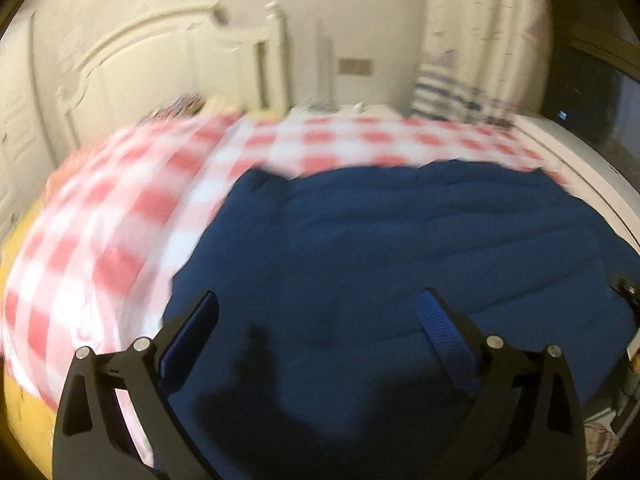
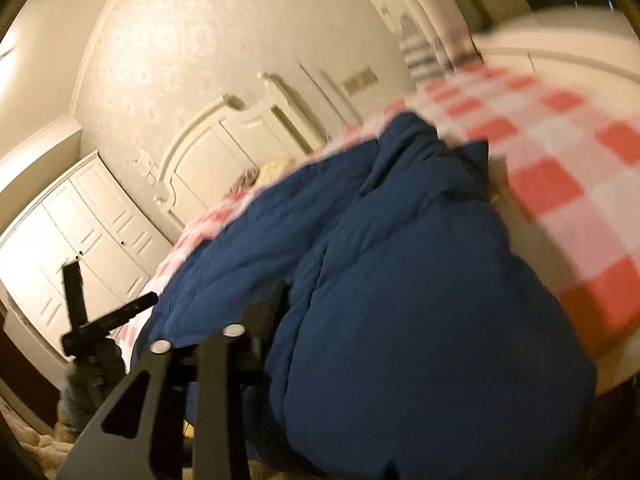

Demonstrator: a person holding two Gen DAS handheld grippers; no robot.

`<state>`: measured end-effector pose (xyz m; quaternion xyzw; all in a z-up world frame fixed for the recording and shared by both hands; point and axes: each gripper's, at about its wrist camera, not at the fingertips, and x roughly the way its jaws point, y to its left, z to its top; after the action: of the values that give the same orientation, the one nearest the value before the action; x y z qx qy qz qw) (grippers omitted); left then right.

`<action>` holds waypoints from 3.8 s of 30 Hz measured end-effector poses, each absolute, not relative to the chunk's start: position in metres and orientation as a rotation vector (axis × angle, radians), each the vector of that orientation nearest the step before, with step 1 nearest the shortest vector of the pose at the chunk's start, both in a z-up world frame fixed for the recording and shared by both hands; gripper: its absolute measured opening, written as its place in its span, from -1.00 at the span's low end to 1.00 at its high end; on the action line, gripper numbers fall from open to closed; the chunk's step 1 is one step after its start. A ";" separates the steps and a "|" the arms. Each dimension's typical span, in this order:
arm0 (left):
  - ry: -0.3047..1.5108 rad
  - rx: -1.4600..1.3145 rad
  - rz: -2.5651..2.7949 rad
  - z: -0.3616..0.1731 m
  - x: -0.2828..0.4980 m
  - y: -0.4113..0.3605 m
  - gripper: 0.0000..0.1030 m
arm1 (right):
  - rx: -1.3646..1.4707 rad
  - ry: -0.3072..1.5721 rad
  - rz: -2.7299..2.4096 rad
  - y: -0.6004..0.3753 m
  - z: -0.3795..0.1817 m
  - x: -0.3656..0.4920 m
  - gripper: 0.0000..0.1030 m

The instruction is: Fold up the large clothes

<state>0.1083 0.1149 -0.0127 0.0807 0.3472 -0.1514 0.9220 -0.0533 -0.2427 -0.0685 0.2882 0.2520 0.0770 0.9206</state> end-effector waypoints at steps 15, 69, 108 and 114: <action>0.746 0.225 -0.473 -0.043 0.096 0.048 0.91 | 0.149 0.368 0.182 -0.162 0.031 -0.059 -0.01; 0.807 0.071 -0.344 -0.047 0.251 0.141 0.96 | -0.203 0.523 0.324 -0.050 0.067 0.140 -0.19; 0.803 0.064 -0.242 -0.049 0.251 0.156 0.96 | -0.378 0.926 0.337 0.008 -0.035 0.244 -0.19; 0.709 0.048 -0.239 -0.008 0.200 0.177 0.95 | -0.328 0.882 0.318 -0.001 -0.013 0.224 -0.18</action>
<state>0.2004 0.1774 -0.0080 0.0232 0.3461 -0.1170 0.9306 0.2236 -0.0013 -0.0130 -0.1575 0.4230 0.1526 0.8792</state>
